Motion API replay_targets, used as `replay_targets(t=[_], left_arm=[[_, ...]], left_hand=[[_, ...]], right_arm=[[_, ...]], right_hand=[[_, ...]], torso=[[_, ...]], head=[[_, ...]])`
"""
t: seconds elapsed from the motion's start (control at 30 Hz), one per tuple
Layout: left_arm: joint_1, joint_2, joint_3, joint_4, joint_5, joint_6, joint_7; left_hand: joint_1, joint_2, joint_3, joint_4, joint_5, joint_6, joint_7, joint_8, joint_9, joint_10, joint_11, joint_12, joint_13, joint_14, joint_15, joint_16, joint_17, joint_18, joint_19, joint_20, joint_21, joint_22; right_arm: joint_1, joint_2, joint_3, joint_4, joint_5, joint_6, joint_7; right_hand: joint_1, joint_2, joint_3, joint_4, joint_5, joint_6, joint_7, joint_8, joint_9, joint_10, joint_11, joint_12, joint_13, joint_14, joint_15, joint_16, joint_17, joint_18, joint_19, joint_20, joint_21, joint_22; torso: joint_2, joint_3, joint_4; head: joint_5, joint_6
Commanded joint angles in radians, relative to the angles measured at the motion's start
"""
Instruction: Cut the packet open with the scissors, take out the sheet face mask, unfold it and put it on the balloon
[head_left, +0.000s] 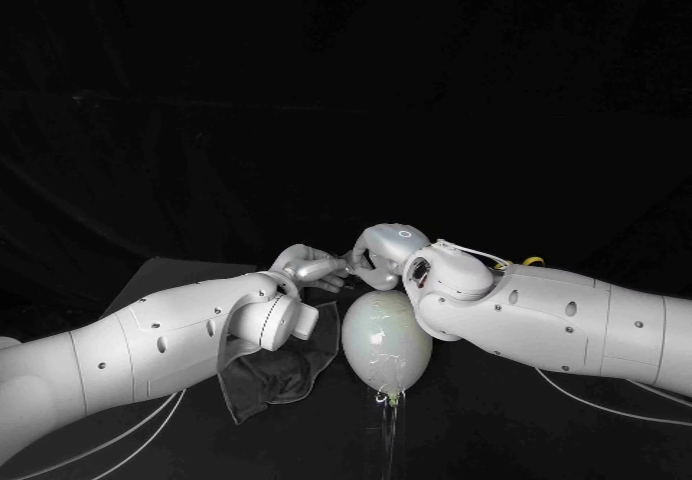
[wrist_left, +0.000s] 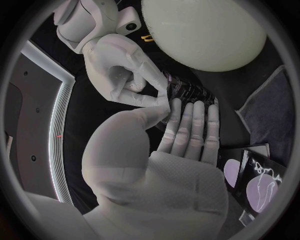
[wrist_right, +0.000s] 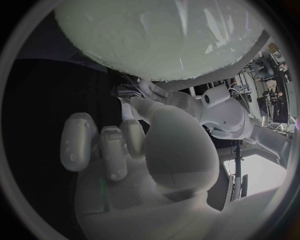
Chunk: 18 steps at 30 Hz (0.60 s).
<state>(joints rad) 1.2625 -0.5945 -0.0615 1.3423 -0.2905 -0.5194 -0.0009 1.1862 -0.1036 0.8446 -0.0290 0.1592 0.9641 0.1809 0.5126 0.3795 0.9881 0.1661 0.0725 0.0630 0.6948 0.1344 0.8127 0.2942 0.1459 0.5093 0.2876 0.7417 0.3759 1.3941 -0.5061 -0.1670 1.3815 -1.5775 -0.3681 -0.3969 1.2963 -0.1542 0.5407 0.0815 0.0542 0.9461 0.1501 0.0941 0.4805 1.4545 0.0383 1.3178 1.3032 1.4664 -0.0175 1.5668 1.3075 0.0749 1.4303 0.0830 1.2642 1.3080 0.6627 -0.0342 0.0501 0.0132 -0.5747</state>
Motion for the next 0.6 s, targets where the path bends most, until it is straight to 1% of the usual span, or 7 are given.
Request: replay_targets(t=[0.03,0.17,0.23,0.43,0.6], left_arm=[[0.003,0.004,0.003,0.009,0.022,0.035,0.067],[0.003,0.003,0.003,0.011,0.026,0.031,0.074],[0.003,0.002,0.003,0.012,0.028,0.031,0.077],[0.003,0.000,0.003,0.014,0.030,0.032,0.083],[0.003,-0.001,0.003,0.016,0.031,0.035,0.088]], left_hand=[[0.013,0.000,0.045,-0.039,0.006,0.003,-0.001,0.004,0.000,-0.008,-0.003,-0.006,-0.001,0.001,0.000,-0.003,-0.002,-0.010,0.007,0.001,-0.002,-0.001],[0.020,0.001,0.057,-0.048,0.008,0.004,-0.001,0.003,0.000,-0.001,-0.006,-0.002,0.000,0.017,-0.004,0.003,-0.006,-0.006,0.018,-0.001,0.010,0.005],[0.021,0.000,0.071,-0.053,0.009,0.005,-0.004,0.004,0.000,0.027,-0.012,0.009,0.002,0.043,-0.013,0.013,-0.008,0.000,0.028,-0.003,0.034,0.017],[0.019,-0.006,0.085,-0.056,0.015,0.008,-0.009,0.006,0.000,0.036,-0.014,0.008,0.000,0.052,-0.016,0.013,-0.013,0.002,0.024,-0.004,0.051,0.027],[0.017,-0.010,0.095,-0.058,0.023,0.011,-0.013,0.009,0.000,0.039,-0.015,0.006,0.000,0.055,-0.017,0.011,-0.017,0.002,0.020,-0.004,0.063,0.034]], right_arm=[[-0.002,0.003,-0.001,-0.001,0.010,0.034,-0.003],[-0.002,0.003,-0.001,-0.002,0.013,0.027,0.000],[-0.002,0.004,-0.001,-0.003,0.014,0.023,0.002],[-0.002,0.002,-0.001,-0.005,0.018,0.019,0.001],[-0.002,0.000,-0.001,-0.006,0.030,0.020,0.004]], right_hand=[[0.001,-0.008,-0.006,-0.001,-0.006,-0.002,-0.002,-0.005,-0.001,0.035,0.021,-0.001,0.135,0.104,0.008,0.004,0.263,-0.010,-0.003,0.006,-0.002,0.123],[0.002,-0.005,-0.005,0.000,-0.006,0.002,-0.003,-0.005,-0.002,0.035,0.020,-0.001,0.135,0.104,0.008,0.004,0.263,-0.010,-0.003,0.007,-0.003,0.123],[0.003,-0.004,-0.004,0.000,-0.006,0.004,-0.003,-0.004,-0.003,0.035,0.020,-0.001,0.136,0.104,0.008,0.004,0.263,-0.010,-0.003,0.007,-0.003,0.123],[0.005,-0.011,-0.008,-0.001,-0.006,-0.008,-0.001,-0.015,-0.012,0.032,0.021,-0.003,0.135,0.104,0.008,0.004,0.263,-0.009,-0.005,0.008,-0.007,0.122],[0.002,-0.020,-0.015,0.001,-0.006,-0.017,0.002,-0.024,-0.019,0.029,0.024,-0.007,0.134,0.104,0.010,0.004,0.263,-0.008,-0.008,0.011,-0.012,0.121]], torso=[[0.000,0.0002,0.0000],[0.001,0.0004,0.0001],[0.000,0.0005,0.0000],[0.000,0.0003,0.0001],[0.000,-0.0002,-0.0007]], head=[[0.000,0.000],[-0.002,0.000],[-0.002,0.000],[-0.001,0.001],[-0.001,-0.002]])
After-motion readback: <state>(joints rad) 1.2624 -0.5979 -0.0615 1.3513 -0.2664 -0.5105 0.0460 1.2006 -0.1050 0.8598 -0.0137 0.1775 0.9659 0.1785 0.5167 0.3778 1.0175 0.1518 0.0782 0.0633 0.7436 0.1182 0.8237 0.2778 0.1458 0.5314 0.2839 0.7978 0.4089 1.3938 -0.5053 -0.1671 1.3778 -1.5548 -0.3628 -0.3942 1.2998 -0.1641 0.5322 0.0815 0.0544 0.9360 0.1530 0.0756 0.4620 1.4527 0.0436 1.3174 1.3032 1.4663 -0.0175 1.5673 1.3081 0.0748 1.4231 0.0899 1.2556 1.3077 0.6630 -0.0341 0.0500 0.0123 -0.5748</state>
